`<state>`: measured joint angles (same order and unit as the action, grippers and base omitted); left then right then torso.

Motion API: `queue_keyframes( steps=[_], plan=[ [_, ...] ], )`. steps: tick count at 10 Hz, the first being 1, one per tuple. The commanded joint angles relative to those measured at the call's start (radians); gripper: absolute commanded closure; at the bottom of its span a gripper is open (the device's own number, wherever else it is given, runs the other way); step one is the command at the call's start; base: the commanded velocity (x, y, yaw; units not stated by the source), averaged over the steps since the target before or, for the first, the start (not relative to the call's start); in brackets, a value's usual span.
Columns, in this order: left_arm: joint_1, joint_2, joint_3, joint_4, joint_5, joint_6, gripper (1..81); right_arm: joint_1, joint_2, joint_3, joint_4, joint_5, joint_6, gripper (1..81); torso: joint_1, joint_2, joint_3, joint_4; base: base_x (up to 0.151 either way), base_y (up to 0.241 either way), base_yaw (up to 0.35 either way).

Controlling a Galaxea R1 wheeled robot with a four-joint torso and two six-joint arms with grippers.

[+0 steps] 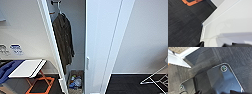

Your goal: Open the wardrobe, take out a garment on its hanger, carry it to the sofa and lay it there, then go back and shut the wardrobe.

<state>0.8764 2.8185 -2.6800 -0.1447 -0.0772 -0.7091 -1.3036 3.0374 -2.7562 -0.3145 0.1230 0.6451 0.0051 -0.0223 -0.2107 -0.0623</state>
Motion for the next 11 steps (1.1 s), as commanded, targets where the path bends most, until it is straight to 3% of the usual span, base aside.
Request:
queue_keyframes(
  steps=[1,7,10,11],
  plan=[
    [-0.155,0.084,-0.003,0.065,0.074,-0.006,1.0,0.060,0.005,0.003,-0.005,-0.037,-0.002,1.0,0.000,0.000,0.000,0.000,0.000,0.000,0.000],
    [-0.139,0.202,-0.003,0.214,0.093,0.005,1.0,0.051,0.000,0.003,0.002,-0.036,0.004,1.0,0.000,0.000,0.000,0.000,0.000,0.000,0.000],
    [-0.014,0.257,-0.003,0.460,0.096,0.004,1.0,0.048,0.000,0.003,0.002,-0.036,0.005,1.0,0.000,0.000,0.000,0.000,0.000,0.000,0.000],
    [0.019,0.247,-0.003,0.484,0.091,0.004,1.0,0.046,0.000,0.003,0.000,-0.034,0.005,1.0,0.000,0.000,0.000,0.000,0.000,0.000,0.000]
  ],
)
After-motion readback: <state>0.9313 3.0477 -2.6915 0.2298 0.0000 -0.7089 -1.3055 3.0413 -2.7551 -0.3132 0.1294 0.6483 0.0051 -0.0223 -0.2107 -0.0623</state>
